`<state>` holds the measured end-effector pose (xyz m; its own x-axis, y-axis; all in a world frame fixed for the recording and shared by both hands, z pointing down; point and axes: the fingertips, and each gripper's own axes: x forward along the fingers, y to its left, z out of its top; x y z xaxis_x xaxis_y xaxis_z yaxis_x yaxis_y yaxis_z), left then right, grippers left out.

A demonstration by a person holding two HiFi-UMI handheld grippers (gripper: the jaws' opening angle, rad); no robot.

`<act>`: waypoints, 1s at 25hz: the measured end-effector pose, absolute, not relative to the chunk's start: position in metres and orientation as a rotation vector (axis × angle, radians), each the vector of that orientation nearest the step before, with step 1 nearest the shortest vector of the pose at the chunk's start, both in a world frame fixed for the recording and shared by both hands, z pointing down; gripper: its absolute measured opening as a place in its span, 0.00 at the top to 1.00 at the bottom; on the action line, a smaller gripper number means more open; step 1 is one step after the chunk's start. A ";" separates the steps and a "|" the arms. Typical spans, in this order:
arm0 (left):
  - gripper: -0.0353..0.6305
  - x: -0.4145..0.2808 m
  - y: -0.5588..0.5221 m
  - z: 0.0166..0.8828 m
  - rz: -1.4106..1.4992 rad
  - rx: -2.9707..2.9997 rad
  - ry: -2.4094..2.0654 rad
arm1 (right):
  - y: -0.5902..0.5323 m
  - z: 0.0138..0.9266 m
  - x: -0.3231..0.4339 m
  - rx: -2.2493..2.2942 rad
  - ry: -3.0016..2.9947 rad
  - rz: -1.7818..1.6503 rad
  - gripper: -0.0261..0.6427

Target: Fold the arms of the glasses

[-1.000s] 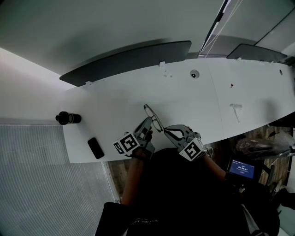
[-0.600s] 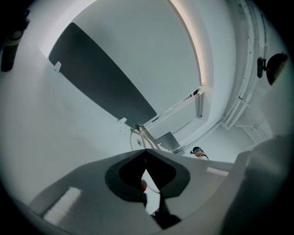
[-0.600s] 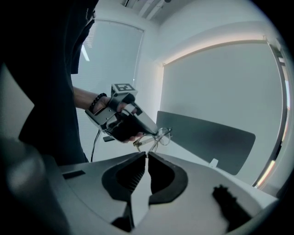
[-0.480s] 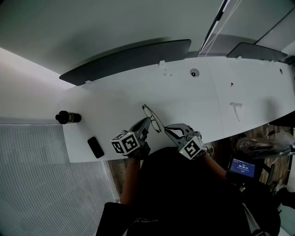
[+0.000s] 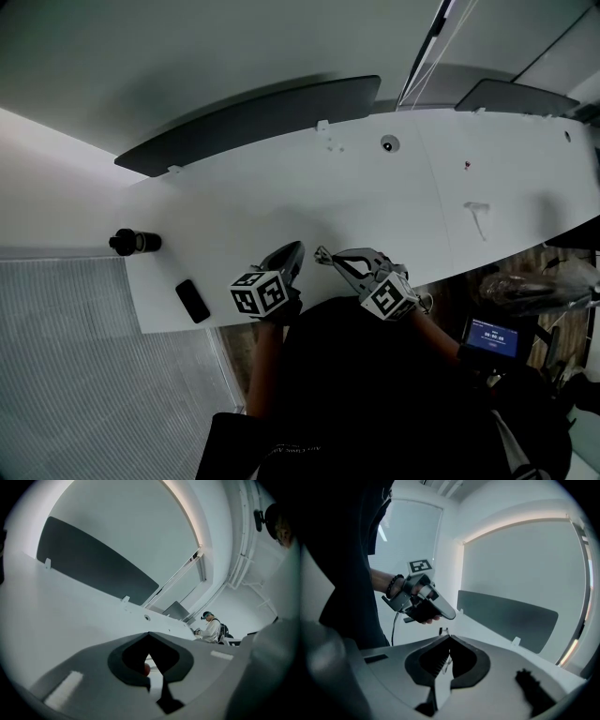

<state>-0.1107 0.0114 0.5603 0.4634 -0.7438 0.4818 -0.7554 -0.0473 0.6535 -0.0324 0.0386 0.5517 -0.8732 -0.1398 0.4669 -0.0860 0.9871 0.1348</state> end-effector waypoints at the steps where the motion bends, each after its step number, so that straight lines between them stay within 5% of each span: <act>1: 0.94 -0.110 0.012 0.563 0.002 1.771 -1.270 | 0.039 0.555 -0.033 0.155 -2.622 -0.136 0.95; 9: 0.91 -0.105 0.030 0.597 -0.262 1.542 -1.140 | 0.036 0.553 -0.028 0.182 -2.603 -0.187 0.95; 12: 0.68 -0.090 0.030 0.603 -0.632 1.314 -0.864 | 0.036 0.523 -0.032 0.205 -2.647 -0.366 0.95; 18: 0.64 -0.095 0.023 0.598 -1.007 1.120 -0.612 | 0.037 0.488 -0.039 0.206 -2.671 -0.617 0.95; 25: 0.64 -0.091 0.009 0.566 -1.018 1.258 -0.503 | 0.053 0.475 -0.044 0.079 -2.676 -0.756 0.95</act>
